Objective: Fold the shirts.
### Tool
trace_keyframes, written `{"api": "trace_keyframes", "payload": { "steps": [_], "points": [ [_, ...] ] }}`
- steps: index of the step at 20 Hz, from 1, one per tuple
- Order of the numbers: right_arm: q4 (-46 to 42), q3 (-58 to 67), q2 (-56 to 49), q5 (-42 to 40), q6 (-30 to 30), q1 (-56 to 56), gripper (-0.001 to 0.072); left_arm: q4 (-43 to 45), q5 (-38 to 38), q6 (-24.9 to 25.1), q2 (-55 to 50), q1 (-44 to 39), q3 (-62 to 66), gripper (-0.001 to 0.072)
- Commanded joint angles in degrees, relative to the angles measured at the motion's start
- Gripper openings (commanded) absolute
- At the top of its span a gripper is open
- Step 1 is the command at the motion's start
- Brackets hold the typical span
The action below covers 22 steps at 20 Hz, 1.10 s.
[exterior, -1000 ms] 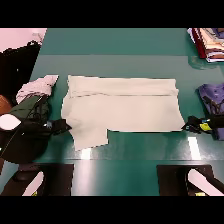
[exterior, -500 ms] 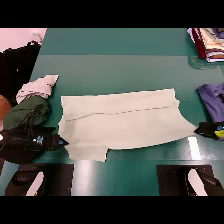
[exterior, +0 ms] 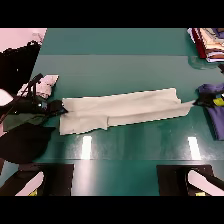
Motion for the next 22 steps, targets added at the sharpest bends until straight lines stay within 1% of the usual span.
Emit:
{"api": "trace_keyframes", "payload": {
  "steps": [1, 3, 5, 6, 7, 8, 9, 11, 13, 14, 15, 16, 17, 18, 19, 22],
  "points": [
    [0.5, 8.4, -12.8, -2.1, 2.1, 3.5, 0.0017, 0.3, 8.0, 3.7, -10.7, 0.0, 4.7, 0.0027],
    [0.5, 12.2, -17.9, -1.9, 4.3, 4.5, 0.0018, -0.3, 12.0, 3.7, -14.2, 0.0, 6.6, 0.0028],
    [0.5, 15.7, -21.8, -2.1, 4.8, 5.6, 0.0023, -1.2, 15.0, 3.7, -16.7, 0.0, 8.7, 0.0029],
    [0.6, 17.5, -23.4, -2.1, 4.8, 6.0, 0.0117, -1.3, 15.9, 3.7, -17.2, 0.0, 9.4, 0.0045],
    [1.0, 19.2, -24.7, -1.8, 4.8, 6.0, 0.0298, -1.5, 16.9, 3.7, -17.2, 0.0, 9.6, 0.0295],
    [2.9, 20.9, -25.8, -1.3, 4.7, 5.9, 0.0371, -1.8, 16.9, 3.4, -17.2, 0.0, 10.0, 0.0462],
    [4.8, 22.3, -26.6, -0.9, 4.6, 5.4, 0.0371, -1.9, 16.5, 3.5, -17.1, 0.0, 10.4, 0.0467],
    [7.6, 23.2, -26.8, -0.5, 3.6, 3.6, 0.0371, -1.9, 13.2, 3.5, -17.0, 0.0, 12.6, 0.0467],
    [9.4, 23.0, -26.7, 3.0, 1.0, 1.2, 0.0370, -1.9, 8.3, 3.5, -16.9, 0.0, 15.2, 0.0465],
    [9.3, 23.0, -26.7, 5.1, 0.0, -0.3, 0.0370, -2.4, 6.4, 3.6, -16.9, 0.0, 16.0, 0.0382],
    [9.4, 22.9, -26.7, 6.4, -1.0, -1.7, 0.0370, -2.8, 5.1, 4.0, -16.9, 0.0, 16.2, 0.0144],
    [9.4, 22.9, -26.8, 7.0, -2.1, -3.1, 0.0372, -3.1, 4.4, 4.5, -16.9, 0.0, 16.2, 0.0038],
    [9.4, 22.9, -27.0, 7.3, -2.6, -4.3, 0.0449, -3.2, 4.2, 4.5, -16.9, 0.0, 16.1, 0.0037],
    [9.5, 22.9, -27.5, 7.2, -2.7, -5.4, 0.0583, -3.3, 3.9, 4.5, -16.9, 0.0, 16.1, 0.0037],
    [9.6, 22.9, -28.3, 7.6, -3.0, -6.1, 0.0608, -3.5, 3.6, 4.5, -16.9, 0.0, 16.1, 0.0037],
    [10.9, 22.9, -33.1, 10.6, -3.3, -6.1, 0.0608, -4.3, 2.8, 4.5, -16.9, 0.0, 16.1, 0.0037]
  ]
}}
